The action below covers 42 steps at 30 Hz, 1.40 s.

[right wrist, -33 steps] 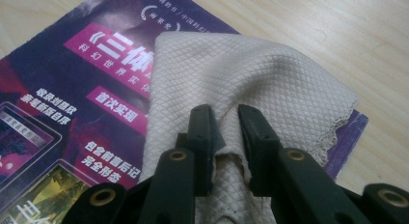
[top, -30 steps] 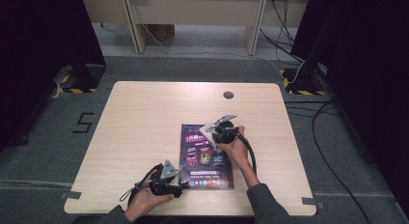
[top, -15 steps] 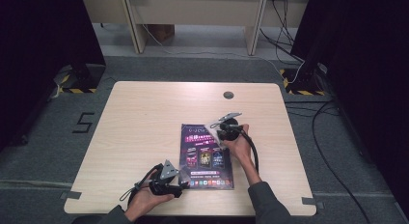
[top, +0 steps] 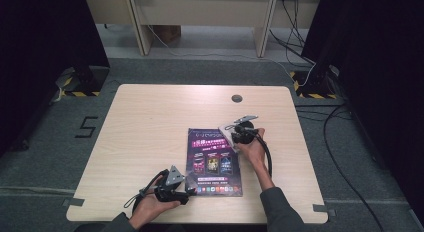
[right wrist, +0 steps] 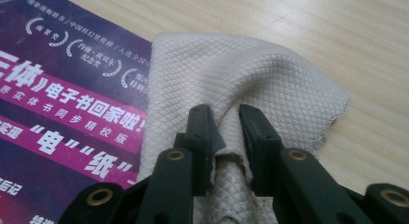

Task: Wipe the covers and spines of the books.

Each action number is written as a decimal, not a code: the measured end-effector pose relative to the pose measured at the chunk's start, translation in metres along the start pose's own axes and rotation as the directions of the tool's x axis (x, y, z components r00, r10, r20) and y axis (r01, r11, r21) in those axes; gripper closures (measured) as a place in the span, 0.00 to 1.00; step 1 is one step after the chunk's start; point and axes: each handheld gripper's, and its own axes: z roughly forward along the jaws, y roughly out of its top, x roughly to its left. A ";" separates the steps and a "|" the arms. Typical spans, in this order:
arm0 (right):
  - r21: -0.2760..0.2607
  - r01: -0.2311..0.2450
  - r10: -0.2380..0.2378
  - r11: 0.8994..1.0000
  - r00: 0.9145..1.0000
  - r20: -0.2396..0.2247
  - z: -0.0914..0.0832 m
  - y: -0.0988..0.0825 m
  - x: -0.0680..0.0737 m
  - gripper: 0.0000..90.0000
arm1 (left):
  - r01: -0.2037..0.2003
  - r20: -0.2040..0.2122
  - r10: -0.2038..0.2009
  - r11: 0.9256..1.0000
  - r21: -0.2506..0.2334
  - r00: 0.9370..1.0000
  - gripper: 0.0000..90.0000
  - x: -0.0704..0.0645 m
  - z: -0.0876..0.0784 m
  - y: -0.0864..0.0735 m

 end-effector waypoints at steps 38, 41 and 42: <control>0.021 0.188 -0.184 0.982 0.975 -0.123 0.039 0.050 0.097 0.84 | -0.002 -0.002 0.002 1.000 0.005 1.000 0.38 0.001 0.000 0.000; 0.010 0.168 -0.165 0.986 0.979 -0.121 0.043 0.052 0.097 0.83 | -0.003 -0.004 0.003 1.000 0.004 1.000 0.38 0.000 0.000 0.000; 0.012 0.164 -0.161 0.986 0.979 -0.123 0.043 0.053 0.097 0.83 | -0.005 -0.004 0.005 1.000 0.003 1.000 0.38 0.000 0.000 0.000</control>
